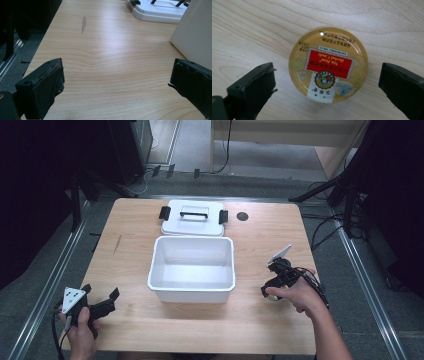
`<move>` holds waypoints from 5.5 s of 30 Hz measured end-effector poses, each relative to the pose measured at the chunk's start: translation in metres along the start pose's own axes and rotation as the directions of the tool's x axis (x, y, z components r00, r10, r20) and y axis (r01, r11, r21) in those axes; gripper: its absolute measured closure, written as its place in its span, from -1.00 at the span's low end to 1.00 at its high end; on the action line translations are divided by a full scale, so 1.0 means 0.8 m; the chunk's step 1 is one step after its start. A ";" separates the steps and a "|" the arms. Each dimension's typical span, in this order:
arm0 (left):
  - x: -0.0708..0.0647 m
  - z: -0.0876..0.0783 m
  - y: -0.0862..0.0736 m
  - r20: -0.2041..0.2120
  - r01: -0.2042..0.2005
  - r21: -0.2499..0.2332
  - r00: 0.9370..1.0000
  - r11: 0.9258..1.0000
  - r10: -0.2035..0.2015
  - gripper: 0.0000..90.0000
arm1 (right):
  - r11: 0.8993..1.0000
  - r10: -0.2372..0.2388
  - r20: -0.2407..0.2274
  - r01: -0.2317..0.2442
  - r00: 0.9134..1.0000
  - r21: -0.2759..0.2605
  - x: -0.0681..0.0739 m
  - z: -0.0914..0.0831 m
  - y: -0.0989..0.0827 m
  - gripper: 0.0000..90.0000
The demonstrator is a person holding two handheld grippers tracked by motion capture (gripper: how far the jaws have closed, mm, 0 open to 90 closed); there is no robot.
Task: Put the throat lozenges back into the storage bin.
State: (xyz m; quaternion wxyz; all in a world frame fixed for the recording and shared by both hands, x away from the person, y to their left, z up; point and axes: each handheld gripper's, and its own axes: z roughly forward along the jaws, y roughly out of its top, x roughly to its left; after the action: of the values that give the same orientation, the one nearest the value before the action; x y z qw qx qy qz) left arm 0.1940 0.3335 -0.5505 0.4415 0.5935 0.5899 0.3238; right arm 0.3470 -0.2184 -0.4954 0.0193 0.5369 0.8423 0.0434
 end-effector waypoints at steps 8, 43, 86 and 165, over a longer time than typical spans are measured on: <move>0.000 0.000 0.000 0.000 0.000 0.000 1.000 1.000 0.000 -1.00 | 0.999 0.023 0.048 -0.025 0.999 0.035 0.003 0.016 0.007 -0.70; 0.000 0.000 0.000 0.004 -0.001 -0.003 1.000 1.000 0.001 -1.00 | 0.990 -0.134 0.034 0.135 0.990 -0.035 0.043 -0.068 0.042 -0.54; 0.001 0.001 0.001 0.006 0.003 -0.004 1.000 1.000 -0.003 -1.00 | 0.943 -0.323 0.023 0.324 0.946 -0.077 0.151 -0.147 0.106 -0.54; 0.000 0.002 0.001 0.007 -0.001 -0.001 1.000 1.000 0.001 -1.00 | 0.801 -0.584 0.022 0.580 0.812 -0.149 0.191 -0.107 0.113 -0.16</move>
State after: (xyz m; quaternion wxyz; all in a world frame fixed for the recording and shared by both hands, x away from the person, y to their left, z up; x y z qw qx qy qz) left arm 0.1958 0.3331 -0.5507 0.4437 0.5947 0.5880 0.3221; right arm 0.3568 -0.0464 -0.3995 0.0612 0.2491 0.9608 0.1049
